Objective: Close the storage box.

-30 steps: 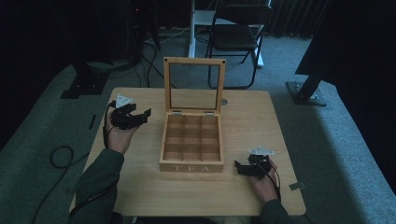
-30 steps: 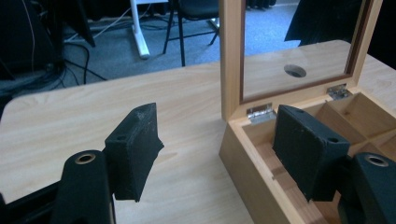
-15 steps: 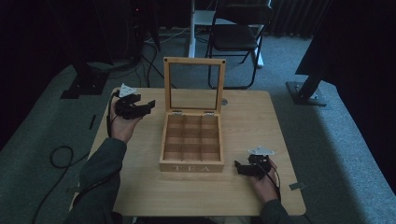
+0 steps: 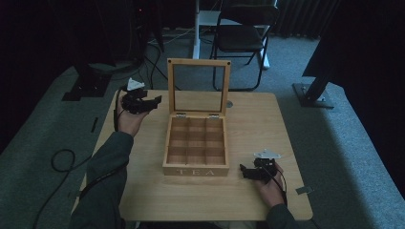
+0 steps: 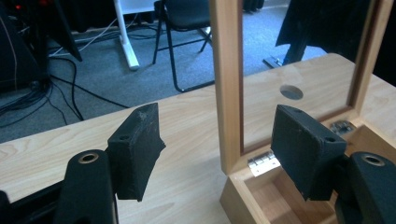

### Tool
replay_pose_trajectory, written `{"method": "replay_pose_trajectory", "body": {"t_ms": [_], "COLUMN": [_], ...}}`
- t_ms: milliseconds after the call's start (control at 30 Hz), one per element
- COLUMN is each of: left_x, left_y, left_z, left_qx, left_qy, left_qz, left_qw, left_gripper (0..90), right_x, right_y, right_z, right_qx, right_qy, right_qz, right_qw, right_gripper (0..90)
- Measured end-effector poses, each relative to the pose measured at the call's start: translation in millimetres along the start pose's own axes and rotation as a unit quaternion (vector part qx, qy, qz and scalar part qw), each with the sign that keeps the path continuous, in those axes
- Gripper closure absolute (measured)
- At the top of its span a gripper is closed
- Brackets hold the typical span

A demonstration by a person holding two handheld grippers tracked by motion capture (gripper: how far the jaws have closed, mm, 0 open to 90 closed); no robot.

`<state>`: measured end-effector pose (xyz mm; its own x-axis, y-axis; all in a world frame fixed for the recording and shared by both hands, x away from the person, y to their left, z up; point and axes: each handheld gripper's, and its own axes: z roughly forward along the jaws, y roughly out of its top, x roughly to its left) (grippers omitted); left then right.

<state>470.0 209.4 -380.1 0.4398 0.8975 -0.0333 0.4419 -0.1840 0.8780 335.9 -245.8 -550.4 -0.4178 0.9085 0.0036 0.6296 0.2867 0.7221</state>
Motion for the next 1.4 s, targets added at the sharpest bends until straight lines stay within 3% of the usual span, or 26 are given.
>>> {"method": "replay_pose_trajectory", "body": {"t_ms": [367, 600, 900, 1400], "left_x": [1.9, 0.7, -5.3, -7.5], "left_y": [7.4, 8.8, 14.8, 30.0], "left_z": [12.4, 27.2, 46.3, 78.1], "left_qx": [-0.003, 0.009, 0.010, 0.016], "left_qy": [-0.002, -0.003, -0.018, -0.022], "left_qz": [0.007, 0.015, 0.027, 0.015], "left_qw": [1.0000, 0.9998, 0.9994, 0.9995], "left_gripper": [32.8, 32.3, 30.9, 31.5], "right_x": [0.0, 0.0, 0.0, 1.0], "right_y": [0.0, 0.0, 0.0, -0.7], "right_z": [0.0, 0.0, 0.0, -0.7], "right_qx": [0.000, 0.000, 0.000, 0.000], "right_qy": [0.000, 0.000, 0.000, 0.001], "right_qz": [0.000, 0.000, 0.000, 0.000], "right_qw": [1.0000, 1.0000, 1.0000, 1.0000], "right_gripper": [11.9, 11.9, 11.9, 12.1]}}
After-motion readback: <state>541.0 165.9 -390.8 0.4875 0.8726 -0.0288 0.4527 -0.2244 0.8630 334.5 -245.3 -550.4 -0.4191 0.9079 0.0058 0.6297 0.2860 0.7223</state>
